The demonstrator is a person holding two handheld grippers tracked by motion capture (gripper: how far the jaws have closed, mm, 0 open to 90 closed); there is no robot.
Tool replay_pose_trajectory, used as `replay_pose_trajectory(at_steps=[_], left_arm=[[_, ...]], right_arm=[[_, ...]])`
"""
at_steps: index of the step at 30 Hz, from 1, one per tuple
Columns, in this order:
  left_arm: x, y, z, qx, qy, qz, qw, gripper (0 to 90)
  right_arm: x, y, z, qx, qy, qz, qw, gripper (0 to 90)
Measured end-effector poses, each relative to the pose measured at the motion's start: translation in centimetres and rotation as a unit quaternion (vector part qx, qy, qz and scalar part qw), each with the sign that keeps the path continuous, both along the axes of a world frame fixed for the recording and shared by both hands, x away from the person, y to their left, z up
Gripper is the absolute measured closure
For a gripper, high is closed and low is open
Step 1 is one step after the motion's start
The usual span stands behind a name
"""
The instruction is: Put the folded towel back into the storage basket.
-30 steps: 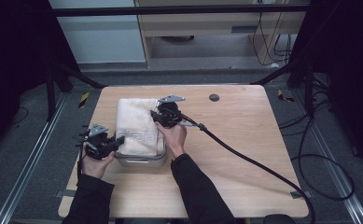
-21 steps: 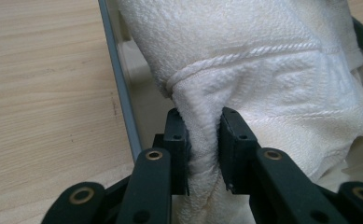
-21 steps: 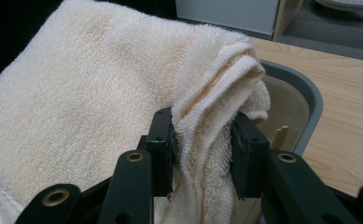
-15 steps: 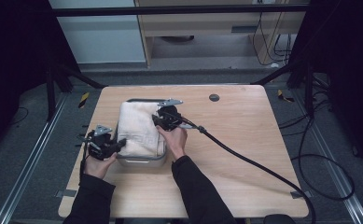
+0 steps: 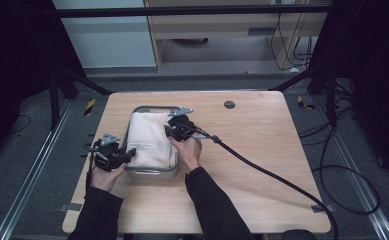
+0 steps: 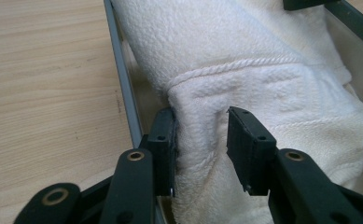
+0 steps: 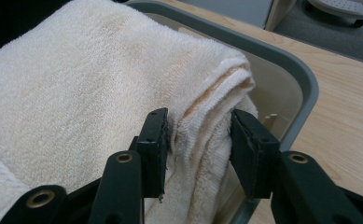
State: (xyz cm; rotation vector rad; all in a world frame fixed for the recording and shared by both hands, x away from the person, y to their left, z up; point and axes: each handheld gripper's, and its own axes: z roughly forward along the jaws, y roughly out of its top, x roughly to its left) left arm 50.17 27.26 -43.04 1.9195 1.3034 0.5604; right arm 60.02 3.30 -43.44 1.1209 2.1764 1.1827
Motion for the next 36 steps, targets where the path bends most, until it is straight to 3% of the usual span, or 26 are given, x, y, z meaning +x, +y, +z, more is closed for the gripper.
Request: replay_pose_trajectory(at_steps=[8, 16, 21, 27, 33, 36], left_arm=[[-0.6, 0.5, 1.1, -0.02, -0.031, 0.01, 0.9993, 60.0], [-1.7, 0.3, 2.5, -0.033, -0.069, 0.002, 0.9971, 54.6], [-2.2, 0.0, 3.0, -0.041, -0.084, -0.003, 0.9956, 48.1], [-2.4, -0.8, 2.9, -0.02, -0.086, -0.009, 0.996, 40.8], [-2.8, -0.9, 2.5, -0.013, -0.087, -0.014, 0.9961, 33.4], [-3.1, -0.9, 2.3, -0.01, -0.09, -0.014, 0.9958, 28.7]], right_arm=[[-0.5, -0.4, 1.1, 0.009, -0.021, 0.003, 0.9997, 58.4], [-1.6, -2.7, 3.3, 0.036, -0.041, 0.01, 0.9985, 49.3], [-2.7, -5.4, 4.6, 0.051, -0.044, 0.02, 0.9975, 36.1], [-4.4, -9.2, 5.3, 0.066, -0.046, 0.013, 0.9967, 25.6], [-6.4, -13.3, 4.8, 0.075, -0.047, 0.011, 0.996, 19.4], [-7.4, -15.3, 4.0, 0.065, -0.048, 0.014, 0.9966, 17.3]])
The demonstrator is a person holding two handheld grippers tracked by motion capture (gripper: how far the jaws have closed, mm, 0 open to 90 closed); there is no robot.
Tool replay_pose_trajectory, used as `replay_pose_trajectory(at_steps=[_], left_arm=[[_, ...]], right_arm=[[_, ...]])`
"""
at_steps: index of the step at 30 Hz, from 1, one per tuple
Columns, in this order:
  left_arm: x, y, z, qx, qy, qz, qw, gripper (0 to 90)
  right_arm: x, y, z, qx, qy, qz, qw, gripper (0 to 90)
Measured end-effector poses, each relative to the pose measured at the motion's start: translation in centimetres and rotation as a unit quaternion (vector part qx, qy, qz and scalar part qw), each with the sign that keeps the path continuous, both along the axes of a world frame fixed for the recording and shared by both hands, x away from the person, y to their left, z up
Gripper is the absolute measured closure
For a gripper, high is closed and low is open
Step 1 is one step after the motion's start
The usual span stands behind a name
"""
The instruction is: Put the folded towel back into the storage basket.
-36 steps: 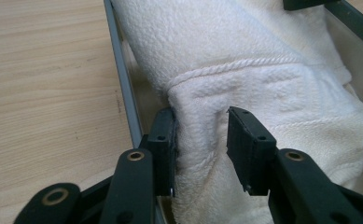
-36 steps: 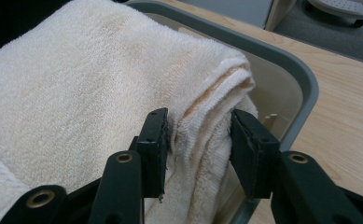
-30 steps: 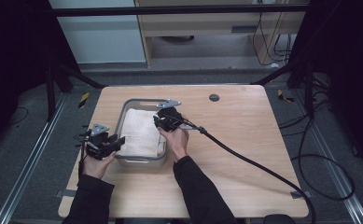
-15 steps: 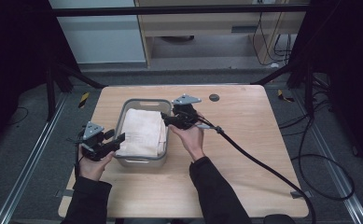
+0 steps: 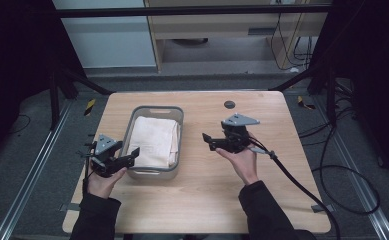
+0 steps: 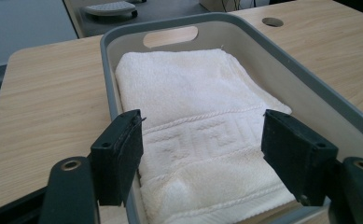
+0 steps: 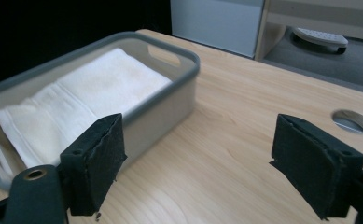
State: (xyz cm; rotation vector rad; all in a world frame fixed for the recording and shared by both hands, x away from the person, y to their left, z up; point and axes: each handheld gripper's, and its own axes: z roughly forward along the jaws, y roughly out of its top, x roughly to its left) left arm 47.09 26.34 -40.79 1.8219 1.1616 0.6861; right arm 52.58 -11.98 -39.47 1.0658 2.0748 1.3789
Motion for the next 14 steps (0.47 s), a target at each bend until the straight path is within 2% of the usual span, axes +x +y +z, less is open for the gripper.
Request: replay_pose_trajectory(at_steps=[8, 11, 14], left_arm=[[-1.3, 0.9, -0.8, -0.008, -0.021, 0.0, 0.9997, 23.6], [-1.8, 1.4, -1.0, -0.008, -0.022, -0.001, 0.9997, 22.4], [-2.5, 2.1, -1.0, -0.01, -0.028, 0.003, 0.9996, 21.9]], right_arm=[[-2.4, -5.9, -2.5, 0.005, 0.006, -0.018, 0.9998, 14.3], [-3.2, -8.0, -3.5, 0.008, 0.007, -0.032, 0.9994, 14.3], [-3.8, -10.0, -4.5, 0.001, 0.016, -0.052, 0.9985, 14.4]])
